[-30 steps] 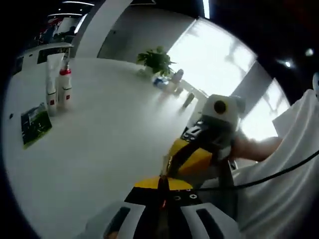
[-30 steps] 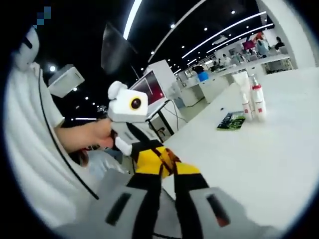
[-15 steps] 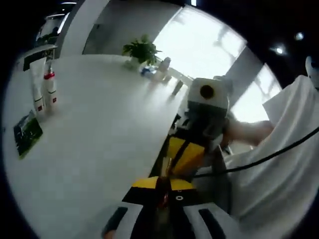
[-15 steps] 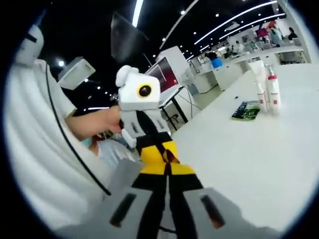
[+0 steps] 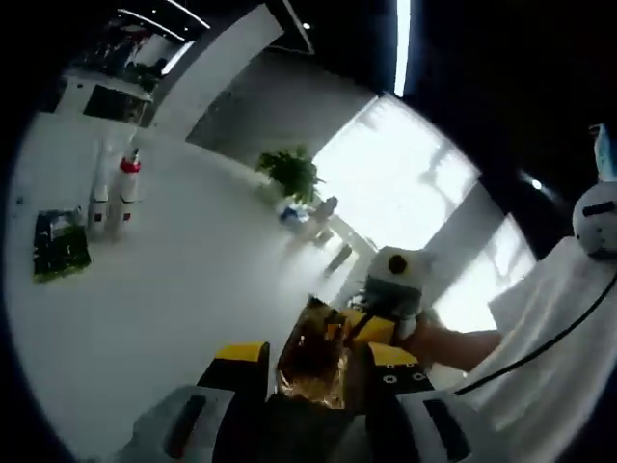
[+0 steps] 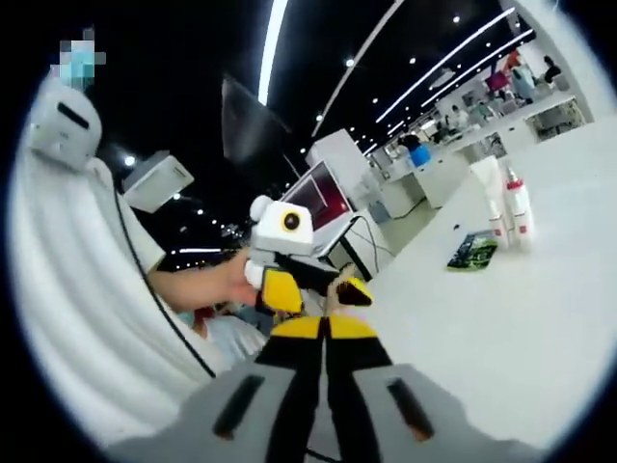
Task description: Arrange the skincare products in the storage area until every visible bottle or jar stands upright without overlapping.
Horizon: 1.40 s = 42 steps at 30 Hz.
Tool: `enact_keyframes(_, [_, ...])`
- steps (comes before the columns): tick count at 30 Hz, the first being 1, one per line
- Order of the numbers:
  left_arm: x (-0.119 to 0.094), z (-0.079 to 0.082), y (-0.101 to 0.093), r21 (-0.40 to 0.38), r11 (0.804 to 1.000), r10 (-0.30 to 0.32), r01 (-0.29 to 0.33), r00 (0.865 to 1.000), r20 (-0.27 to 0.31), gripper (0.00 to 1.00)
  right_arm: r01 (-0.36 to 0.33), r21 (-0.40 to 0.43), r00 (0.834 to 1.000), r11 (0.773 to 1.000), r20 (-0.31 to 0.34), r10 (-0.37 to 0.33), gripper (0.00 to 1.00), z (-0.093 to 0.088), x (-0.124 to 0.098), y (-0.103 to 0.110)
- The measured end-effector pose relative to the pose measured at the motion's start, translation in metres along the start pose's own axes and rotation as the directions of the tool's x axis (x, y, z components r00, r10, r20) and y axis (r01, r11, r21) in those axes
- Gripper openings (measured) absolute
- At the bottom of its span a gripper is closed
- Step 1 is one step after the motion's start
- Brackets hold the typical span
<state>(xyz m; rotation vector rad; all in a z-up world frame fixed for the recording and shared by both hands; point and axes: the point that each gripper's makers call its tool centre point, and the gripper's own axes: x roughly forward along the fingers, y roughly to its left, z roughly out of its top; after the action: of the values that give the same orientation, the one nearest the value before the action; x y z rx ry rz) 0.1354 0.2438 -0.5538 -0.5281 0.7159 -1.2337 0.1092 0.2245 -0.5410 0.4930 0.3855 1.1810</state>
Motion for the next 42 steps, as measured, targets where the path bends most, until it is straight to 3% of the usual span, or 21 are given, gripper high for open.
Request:
enact_keyframes(3, [-0.001,0.006,0.008,-0.016,0.999,0.03,-0.029,0.998,0.049,0.4,-0.002,0.034,0.998,0.999,0.064,0.0,0.0,0.013,-0.005,-0.003])
enact_keyframes(5, [0.0,0.009,0.005,-0.057,0.998,0.014,-0.009,0.996,0.087,0.4,-0.004,0.044,0.996,0.999,0.085,0.001,0.0,0.018,-0.007,-0.004])
enact_keyframes(7, [0.002,0.015,0.001,-0.108,0.994,-0.011,0.026,0.991,0.135,0.4,-0.011,0.061,0.992,0.998,0.124,0.004,0.0,0.025,-0.008,-0.005])
enact_keyframes(11, [0.004,0.032,-0.011,-0.204,0.971,-0.068,0.123,0.964,0.256,0.37,-0.025,0.072,0.989,0.997,0.145,0.015,0.0,0.03,-0.005,-0.004])
enact_keyframes(12, [0.004,0.036,-0.016,-0.241,0.957,-0.09,0.163,0.953,0.288,0.32,-0.028,0.073,0.989,0.997,0.146,0.017,0.0,0.03,-0.004,-0.003])
enact_keyframes(13, [0.005,0.037,-0.024,-0.257,0.941,-0.138,0.218,0.945,0.297,0.21,-0.03,0.072,0.99,0.997,0.141,0.019,0.0,0.028,-0.001,-0.003])
enact_keyframes(15, [0.006,0.039,-0.023,-0.252,0.942,-0.142,0.224,0.942,0.304,0.07,-0.04,0.083,0.99,0.996,0.137,0.029,0.0,0.023,0.003,-0.003])
enact_keyframes(18, [0.007,0.036,-0.022,-0.237,0.947,-0.143,0.217,0.946,0.292,0.02,-0.036,0.103,0.99,0.994,0.14,0.022,0.01,0.02,0.005,-0.005])
enact_keyframes(24, [0.007,0.03,-0.02,-0.161,0.969,-0.141,0.184,0.959,0.246,0.01,-0.008,0.087,0.995,0.996,0.095,-0.001,0.02,0.011,0.006,-0.006])
enact_keyframes(26, [0.007,0.031,-0.021,-0.161,0.968,-0.15,0.192,0.959,0.24,0.0,-0.01,0.081,0.995,0.997,0.096,0.002,0.04,0.012,0.005,-0.004])
enact_keyframes(28, [0.007,0.031,-0.022,-0.143,0.971,-0.157,0.193,0.961,0.227,0.0,-0.013,0.085,0.996,0.996,0.095,0.005,0.14,0.013,0.005,-0.004])
enact_keyframes(29, [0.009,0.025,-0.021,-0.087,0.983,-0.147,0.164,0.974,0.175,0.0,-0.007,0.12,0.993,0.993,0.118,-0.007,0.2,0.017,0.005,-0.007])
enact_keyframes(30, [0.011,0.021,-0.022,-0.073,0.984,-0.151,0.162,0.978,0.146,0.0,-0.003,0.13,0.992,0.991,0.123,-0.013,0.24,0.018,0.005,-0.009])
enact_keyframes(34, [0.018,0.01,-0.035,-0.049,0.981,-0.183,0.187,0.98,0.072,0.0,-0.024,0.106,0.994,0.994,0.109,0.013,0.15,0.017,0.003,-0.005])
enact_keyframes(36, [0.019,0.01,-0.025,-0.024,0.991,-0.13,0.132,0.988,0.08,0.0,-0.044,0.103,0.993,0.994,0.111,0.033,0.08,0.016,0.002,-0.001])
enact_keyframes(37, [0.016,0.01,-0.025,-0.042,0.989,-0.138,0.141,0.987,0.081,0.01,-0.021,0.103,0.994,0.994,0.112,0.01,0.05,0.015,0.001,-0.004])
enact_keyframes(38, [0.015,0.011,-0.033,-0.071,0.98,-0.182,0.188,0.979,0.087,0.01,-0.014,0.102,0.993,0.995,0.114,0.003,0.02,0.015,0.001,-0.005])
enact_keyframes(42, [0.015,0.007,-0.026,-0.051,0.988,-0.144,0.149,0.986,0.086,0.01,-0.017,0.085,0.994,0.996,0.107,0.008,0.02,0.009,-0.002,-0.003])
